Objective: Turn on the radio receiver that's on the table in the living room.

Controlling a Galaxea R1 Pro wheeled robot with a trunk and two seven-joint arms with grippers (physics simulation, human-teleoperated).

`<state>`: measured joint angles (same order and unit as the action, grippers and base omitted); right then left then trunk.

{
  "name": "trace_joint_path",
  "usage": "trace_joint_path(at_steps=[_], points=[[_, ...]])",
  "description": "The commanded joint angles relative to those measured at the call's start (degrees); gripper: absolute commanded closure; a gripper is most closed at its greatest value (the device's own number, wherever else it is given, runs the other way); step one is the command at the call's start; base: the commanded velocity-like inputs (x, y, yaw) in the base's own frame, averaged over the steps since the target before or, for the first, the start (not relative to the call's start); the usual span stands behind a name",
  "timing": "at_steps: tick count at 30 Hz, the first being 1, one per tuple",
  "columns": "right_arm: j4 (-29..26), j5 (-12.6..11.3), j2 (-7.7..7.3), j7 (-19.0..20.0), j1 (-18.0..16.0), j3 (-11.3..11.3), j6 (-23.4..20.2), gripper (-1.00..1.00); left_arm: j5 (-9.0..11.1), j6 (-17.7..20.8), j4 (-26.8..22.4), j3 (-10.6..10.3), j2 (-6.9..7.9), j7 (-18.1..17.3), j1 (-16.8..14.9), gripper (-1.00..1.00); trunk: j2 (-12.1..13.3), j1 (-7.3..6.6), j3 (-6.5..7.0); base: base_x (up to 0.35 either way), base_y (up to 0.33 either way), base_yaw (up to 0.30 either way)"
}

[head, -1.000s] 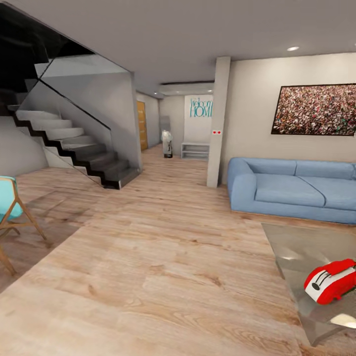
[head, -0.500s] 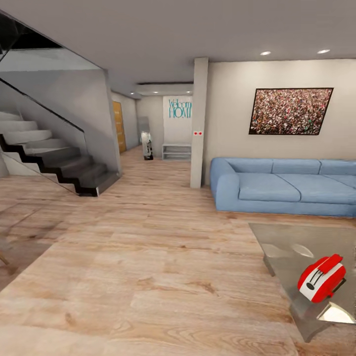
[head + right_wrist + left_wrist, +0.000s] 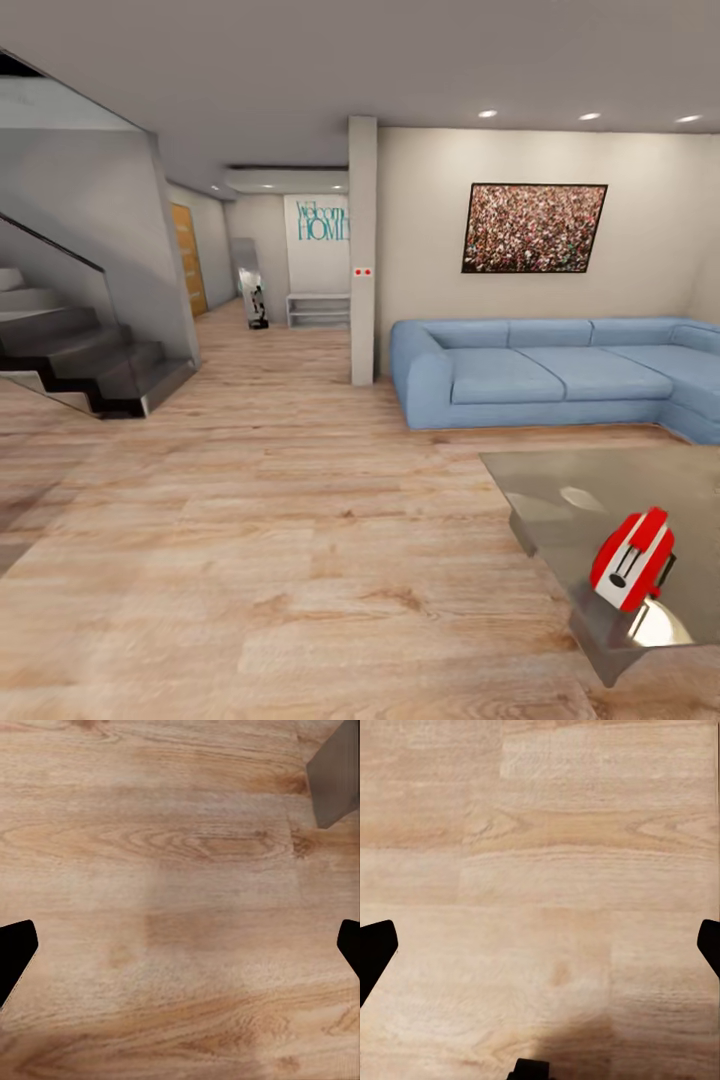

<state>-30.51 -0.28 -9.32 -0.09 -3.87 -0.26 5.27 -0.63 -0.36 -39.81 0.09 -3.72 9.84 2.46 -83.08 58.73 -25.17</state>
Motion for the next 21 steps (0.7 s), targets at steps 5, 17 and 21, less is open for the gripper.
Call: trace_joint_path(at_steps=[5,17,21], points=[[-0.01,0.0,0.0,0.0,0.0,0.0,0.0,-1.0,-0.01,0.0,0.0,0.0,0.0,0.0,0.0,-1.0,0.0,0.0,0.11,0.263,0.222,-0.275],[-0.03,0.01,0.0,0.0,0.0,0.0,0.0,-1.0,-0.04,0.0,0.0,0.0,0.02,0.0,0.0,-1.0,0.0,0.0,0.36,0.263,0.219,-0.275],[-0.04,-0.03,0.0,0.0,0.0,-0.06,0.0,-1.0,-0.03,0.0,0.0,0.0,0.02,0.0,0.0,-1.0,0.0,0.0,0.44,0.264,0.2,-0.275]])
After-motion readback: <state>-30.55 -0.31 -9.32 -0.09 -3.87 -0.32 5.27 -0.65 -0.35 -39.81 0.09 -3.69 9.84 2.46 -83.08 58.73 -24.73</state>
